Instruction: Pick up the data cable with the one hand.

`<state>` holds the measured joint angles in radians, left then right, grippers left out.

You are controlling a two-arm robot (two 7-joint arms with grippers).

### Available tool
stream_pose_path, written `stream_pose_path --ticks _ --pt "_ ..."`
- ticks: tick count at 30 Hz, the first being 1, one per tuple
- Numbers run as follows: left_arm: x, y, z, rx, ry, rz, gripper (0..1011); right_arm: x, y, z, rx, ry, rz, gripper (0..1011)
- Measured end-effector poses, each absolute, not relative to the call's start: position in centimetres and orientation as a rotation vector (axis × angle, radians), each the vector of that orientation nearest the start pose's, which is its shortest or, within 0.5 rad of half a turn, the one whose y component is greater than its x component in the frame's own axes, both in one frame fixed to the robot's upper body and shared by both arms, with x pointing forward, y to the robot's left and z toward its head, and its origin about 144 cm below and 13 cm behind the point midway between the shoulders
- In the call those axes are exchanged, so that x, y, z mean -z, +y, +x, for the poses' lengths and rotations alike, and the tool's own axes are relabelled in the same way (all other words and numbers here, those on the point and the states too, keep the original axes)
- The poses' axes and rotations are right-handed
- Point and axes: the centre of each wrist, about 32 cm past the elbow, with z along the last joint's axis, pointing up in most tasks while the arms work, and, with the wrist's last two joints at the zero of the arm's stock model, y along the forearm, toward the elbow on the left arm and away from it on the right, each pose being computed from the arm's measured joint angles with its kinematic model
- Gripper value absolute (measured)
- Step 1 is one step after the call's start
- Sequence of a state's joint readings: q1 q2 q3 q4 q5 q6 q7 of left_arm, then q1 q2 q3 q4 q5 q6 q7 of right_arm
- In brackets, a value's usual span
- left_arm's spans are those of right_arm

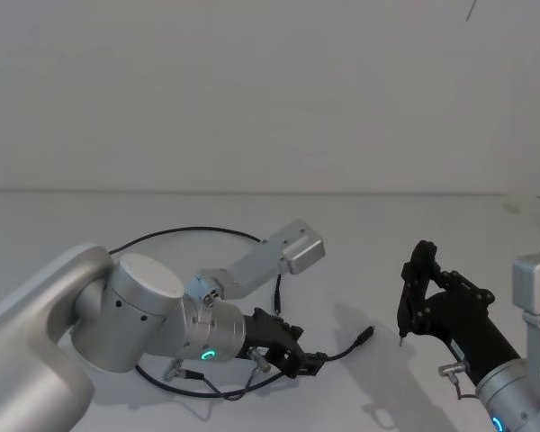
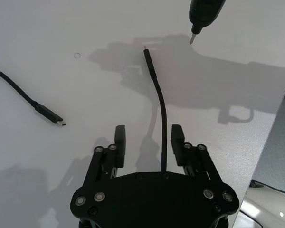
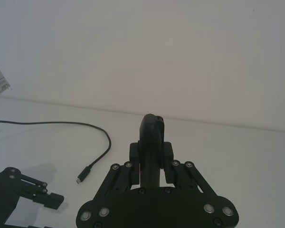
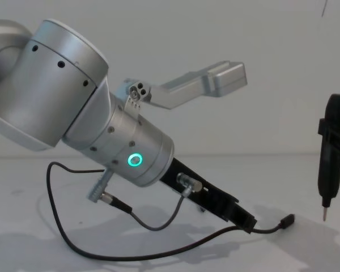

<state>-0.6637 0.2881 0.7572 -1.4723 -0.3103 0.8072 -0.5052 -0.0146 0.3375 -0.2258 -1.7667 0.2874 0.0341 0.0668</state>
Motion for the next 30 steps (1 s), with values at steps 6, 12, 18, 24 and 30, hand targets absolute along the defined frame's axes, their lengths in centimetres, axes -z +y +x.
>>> stream_pose_path --ticks 6,12,18,24,30 --pt "-128.01 10.85 55.25 -0.520 0.145 0.645 382 -118.87 -23.71 44.33 1.229 -0.075 0.026 279" --pt "-127.99 10.83 55.25 -0.520 0.146 0.646 204 -118.87 -23.71 44.33 1.229 -0.075 0.026 279" --pt "-127.97 10.82 55.25 -0.520 0.147 0.647 36 -118.87 -23.71 44.33 1.229 -0.075 0.026 279" --pt "-127.97 10.80 55.25 -0.520 0.147 0.647 32 -118.87 -23.71 44.33 1.230 -0.075 0.026 279" --pt "-127.97 10.78 55.25 -0.519 0.148 0.647 32 -118.87 -23.71 44.33 1.229 -0.075 0.026 279"
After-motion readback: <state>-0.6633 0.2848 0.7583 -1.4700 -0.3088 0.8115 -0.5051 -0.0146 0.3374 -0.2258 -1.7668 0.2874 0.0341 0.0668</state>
